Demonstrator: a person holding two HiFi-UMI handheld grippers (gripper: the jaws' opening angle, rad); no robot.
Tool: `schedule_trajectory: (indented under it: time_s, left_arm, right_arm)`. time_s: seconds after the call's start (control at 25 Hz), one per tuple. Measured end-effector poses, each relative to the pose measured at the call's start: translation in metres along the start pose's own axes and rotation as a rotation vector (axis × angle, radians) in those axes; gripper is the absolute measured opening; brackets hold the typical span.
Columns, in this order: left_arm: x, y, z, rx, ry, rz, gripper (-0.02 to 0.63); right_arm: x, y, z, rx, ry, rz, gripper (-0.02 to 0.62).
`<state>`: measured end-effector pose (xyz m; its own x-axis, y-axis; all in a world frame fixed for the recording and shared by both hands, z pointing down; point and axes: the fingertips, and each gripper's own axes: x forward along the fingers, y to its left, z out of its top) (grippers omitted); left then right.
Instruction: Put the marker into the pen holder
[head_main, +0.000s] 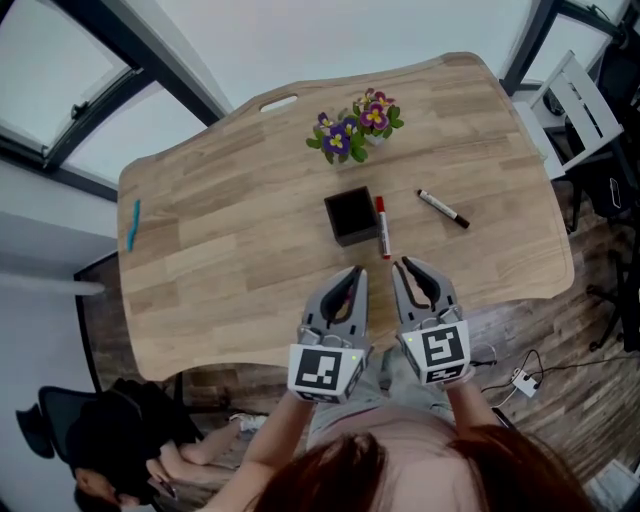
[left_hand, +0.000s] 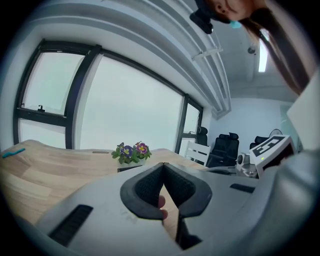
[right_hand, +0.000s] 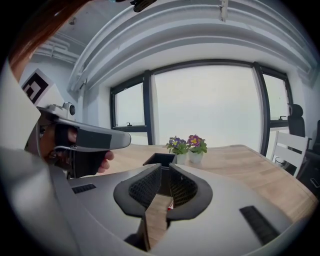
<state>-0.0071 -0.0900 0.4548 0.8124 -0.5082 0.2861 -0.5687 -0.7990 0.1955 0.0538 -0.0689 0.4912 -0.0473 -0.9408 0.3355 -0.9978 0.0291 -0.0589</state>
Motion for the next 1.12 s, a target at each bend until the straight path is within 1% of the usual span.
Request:
schedule_trajectory:
  time_s: [0.56, 0.72, 0.84, 1.12]
  left_arm:
    - [0.024, 0.027, -0.021, -0.029, 0.041, -0.025, 0.002]
    - [0.028, 0.028, -0.024, -0.046, 0.05, -0.038, 0.002]
    - [0.03, 0.03, -0.029, -0.046, 0.056, -0.047, 0.002]
    - [0.035, 0.035, -0.032, -0.074, 0.088, -0.058, 0.002]
  right_arm:
    - [0.039, -0.007, -0.05, 0.017, 0.116, -0.052, 0.042]
    - [0.047, -0.01, -0.064, 0.016, 0.149, -0.067, 0.061]
    - [0.054, -0.013, -0.074, 0.025, 0.179, -0.077, 0.069]
    - [0.069, -0.015, -0.099, 0.047, 0.261, -0.09, 0.08]
